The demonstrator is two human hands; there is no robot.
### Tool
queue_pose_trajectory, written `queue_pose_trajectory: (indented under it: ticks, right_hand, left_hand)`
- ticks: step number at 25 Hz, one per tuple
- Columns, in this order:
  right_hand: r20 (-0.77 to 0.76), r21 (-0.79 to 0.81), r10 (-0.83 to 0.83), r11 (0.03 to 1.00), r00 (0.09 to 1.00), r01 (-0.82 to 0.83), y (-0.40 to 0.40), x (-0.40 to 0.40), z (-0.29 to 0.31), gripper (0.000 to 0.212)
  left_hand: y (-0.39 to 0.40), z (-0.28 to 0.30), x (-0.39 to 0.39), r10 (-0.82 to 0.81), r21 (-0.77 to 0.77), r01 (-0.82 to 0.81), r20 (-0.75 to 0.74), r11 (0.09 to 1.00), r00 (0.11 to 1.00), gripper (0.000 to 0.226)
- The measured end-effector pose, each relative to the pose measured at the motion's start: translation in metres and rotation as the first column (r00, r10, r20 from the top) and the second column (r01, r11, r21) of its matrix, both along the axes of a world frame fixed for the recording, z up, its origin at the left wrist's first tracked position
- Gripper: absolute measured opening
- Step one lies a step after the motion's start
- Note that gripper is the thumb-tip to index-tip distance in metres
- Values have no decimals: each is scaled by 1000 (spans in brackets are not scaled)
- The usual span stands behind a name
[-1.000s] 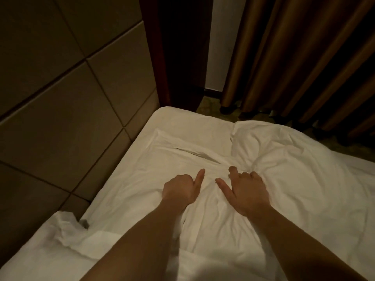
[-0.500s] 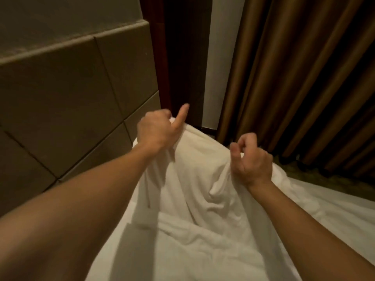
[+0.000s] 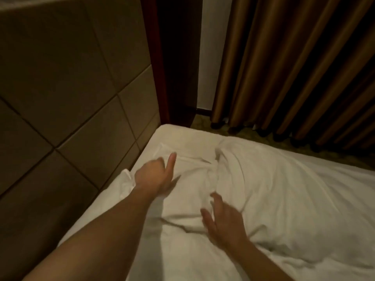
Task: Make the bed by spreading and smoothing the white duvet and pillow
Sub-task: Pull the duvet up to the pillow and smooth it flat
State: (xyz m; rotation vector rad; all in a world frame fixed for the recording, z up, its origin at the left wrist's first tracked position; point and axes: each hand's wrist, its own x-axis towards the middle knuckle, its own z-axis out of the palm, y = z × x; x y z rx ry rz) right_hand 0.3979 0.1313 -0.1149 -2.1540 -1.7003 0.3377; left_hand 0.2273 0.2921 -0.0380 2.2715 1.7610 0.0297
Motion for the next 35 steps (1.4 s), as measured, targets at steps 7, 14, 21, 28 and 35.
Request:
queue_pose_trajectory:
  ticks: [7,14,21,28,35]
  right_hand:
    - [249,-216,174,969,953,-120,83,64,30,98]
    - [440,-274,-15,950,898,150,124,118,-20,95]
    - [352,-232,-125,948,928,216,113,108,-76,101]
    - [105,22,-286,958,952,285,99,132,33,86]
    - [-358,651,-424,525,832,548,141,179,219,61]
  left_hand:
    - [8,-41,74,38,-151,-19,123,988,992,90]
    - [31,-92,132,108,-291,-88,52,953,993,92]
    - [6,-134,132,19,-218,-18,3,976,1000,85]
    - [36,14,120,-12,162,-19,186,987,982,86]
    - [143,281,84,-60,664,-232,386,711,921,69]
